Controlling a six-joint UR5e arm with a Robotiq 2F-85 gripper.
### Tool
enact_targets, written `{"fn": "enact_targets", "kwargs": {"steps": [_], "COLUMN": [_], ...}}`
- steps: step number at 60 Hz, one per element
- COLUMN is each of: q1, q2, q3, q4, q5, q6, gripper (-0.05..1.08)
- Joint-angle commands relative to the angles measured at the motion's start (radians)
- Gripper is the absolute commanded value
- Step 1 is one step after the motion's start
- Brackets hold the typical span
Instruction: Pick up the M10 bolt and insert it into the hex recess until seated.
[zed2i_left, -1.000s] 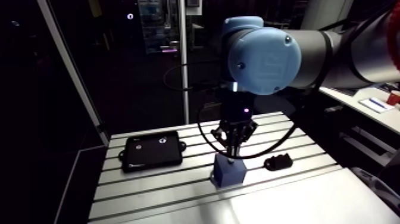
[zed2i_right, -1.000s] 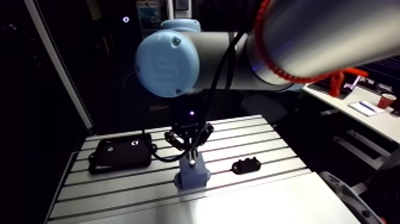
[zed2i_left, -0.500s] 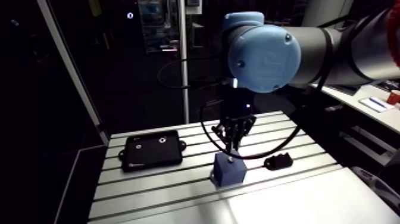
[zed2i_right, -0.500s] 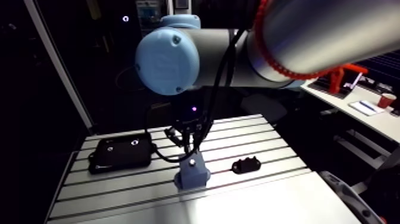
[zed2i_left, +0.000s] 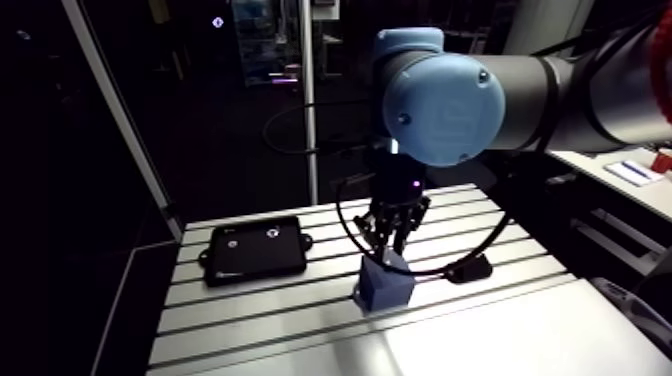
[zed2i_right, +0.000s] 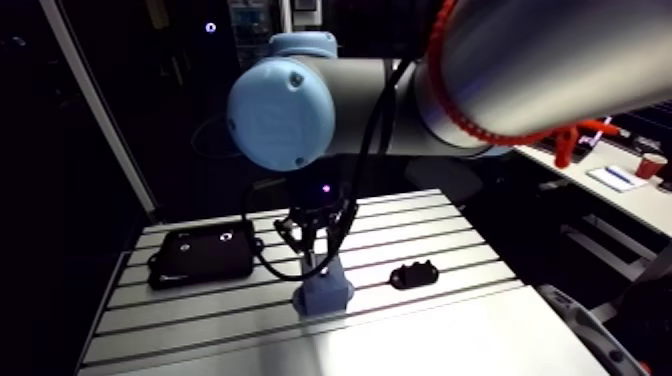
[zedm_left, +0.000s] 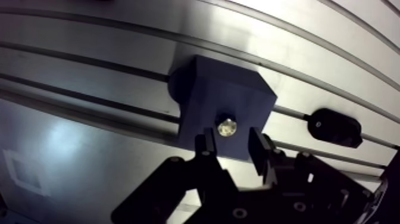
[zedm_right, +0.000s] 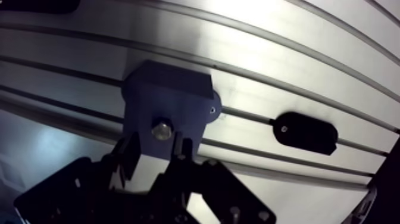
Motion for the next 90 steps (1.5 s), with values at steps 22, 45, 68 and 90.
{"fn": "enact_targets", "kwargs": {"steps": [22, 45, 68, 90], "q1": [-0.003, -0.009, -0.014, -0.012], "q2": [-0.005, -0.007, -0.007, -0.006], "q3": [0.036, 0.044, 0.049, 0.052], "q4": [-0.064, -0.070, -0.071, -0.071], "q5": [0.021, 0.021, 0.021, 0.020], "q6": [0.047, 0.050, 0.058, 0.058], "gripper": [0.57, 0.57, 0.58, 0.58]}}
